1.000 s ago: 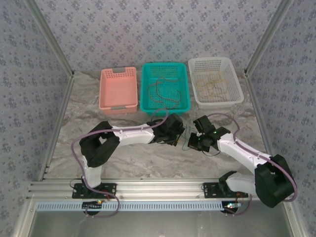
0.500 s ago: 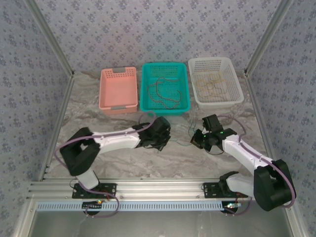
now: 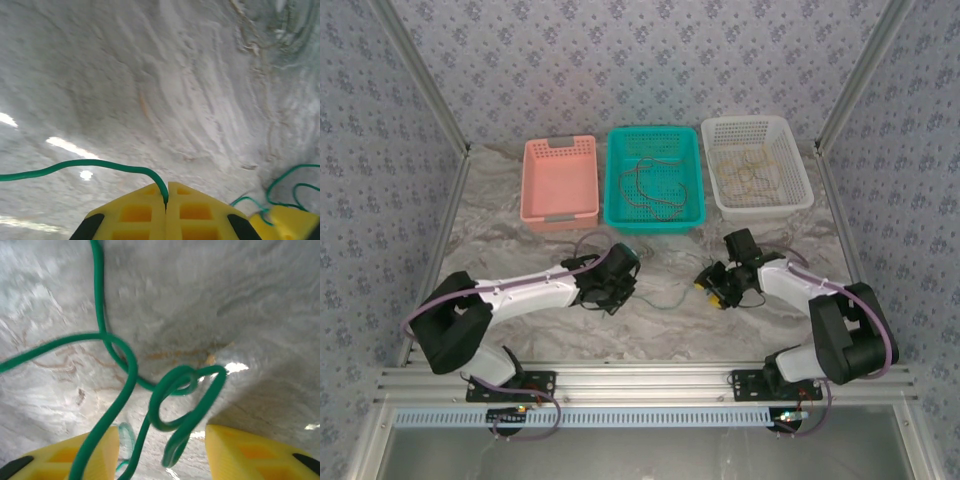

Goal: Untangle the cables

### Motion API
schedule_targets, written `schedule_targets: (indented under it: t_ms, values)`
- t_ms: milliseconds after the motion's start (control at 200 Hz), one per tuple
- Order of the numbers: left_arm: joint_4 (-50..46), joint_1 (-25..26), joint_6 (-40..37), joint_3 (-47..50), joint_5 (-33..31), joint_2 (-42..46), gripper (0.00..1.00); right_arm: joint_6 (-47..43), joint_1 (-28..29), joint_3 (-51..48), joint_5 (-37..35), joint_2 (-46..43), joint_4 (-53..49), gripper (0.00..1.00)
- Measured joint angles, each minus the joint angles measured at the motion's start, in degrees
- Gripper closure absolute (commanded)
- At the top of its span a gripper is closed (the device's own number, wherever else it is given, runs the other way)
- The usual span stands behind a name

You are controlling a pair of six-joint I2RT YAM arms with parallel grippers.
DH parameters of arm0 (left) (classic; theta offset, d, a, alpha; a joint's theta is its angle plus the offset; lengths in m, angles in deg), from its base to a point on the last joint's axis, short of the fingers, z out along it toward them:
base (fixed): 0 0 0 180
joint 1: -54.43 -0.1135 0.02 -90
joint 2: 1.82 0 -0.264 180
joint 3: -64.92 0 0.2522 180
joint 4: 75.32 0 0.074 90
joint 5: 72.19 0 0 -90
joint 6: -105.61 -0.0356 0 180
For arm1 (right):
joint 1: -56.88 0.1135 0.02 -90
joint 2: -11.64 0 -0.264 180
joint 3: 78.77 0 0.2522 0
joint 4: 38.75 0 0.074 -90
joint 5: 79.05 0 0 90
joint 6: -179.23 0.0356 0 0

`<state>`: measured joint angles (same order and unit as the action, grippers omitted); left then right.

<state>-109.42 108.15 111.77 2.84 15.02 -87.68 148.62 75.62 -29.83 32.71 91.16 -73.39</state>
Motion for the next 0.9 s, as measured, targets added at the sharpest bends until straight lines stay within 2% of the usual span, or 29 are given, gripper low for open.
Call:
schedule_targets:
  t_ms: [95, 200, 255, 290, 415, 505, 705, 775, 899]
  values:
    - [-2.47, -0.11, -1.36, -0.07, -0.79, 0.24, 1.0, 0.85, -0.07, 0.42, -1.55, 0.0, -0.7, 0.5]
    - [-5.73, -0.5, -3.19, -0.5, -1.81, 1.81, 1.0, 1.66, -0.24, 0.76, -3.63, 0.09, -1.7, 0.7]
    - [-7.34, -0.96, -4.31, -1.05, -2.38, 2.69, 1.0, 1.84, -0.7, 0.85, -4.85, 0.35, -2.62, 0.72]
    - [-8.33, -1.38, -5.11, -1.53, -2.82, 3.23, 1.0, 1.88, -1.05, 0.92, -5.14, 0.52, -3.15, 0.69]
    - [-10.19, -2.75, -8.39, -2.6, -3.5, 4.92, 1.0, 1.22, -0.74, 2.6, -7.19, 0.37, -5.31, 0.48]
    - [-10.78, -3.85, -11.28, -2.97, -3.48, 5.86, 1.0, -0.35, 1.38, 4.5, -10.6, -1.99, -8.15, 0.39]
    - [-18.32, -6.6, -21.94, -9.79, -4.09, 7.39, 1.0, -1.84, 6.97, 8.79, -14.73, -11.19, -11.65, 0.35]
    - [-21.99, -8.17, -28.46, -14.51, -4.46, 9.09, 1.0, -2.45, 7.65, 9.44, -15.63, -12.31, -12.72, 0.34]
    - [-27.71, -14.12, -42.4, -24.33, -5.84, 12.11, 0.98, -3.78, 7.89, 9.49, -16.68, -12.44, -15.1, 0.34]
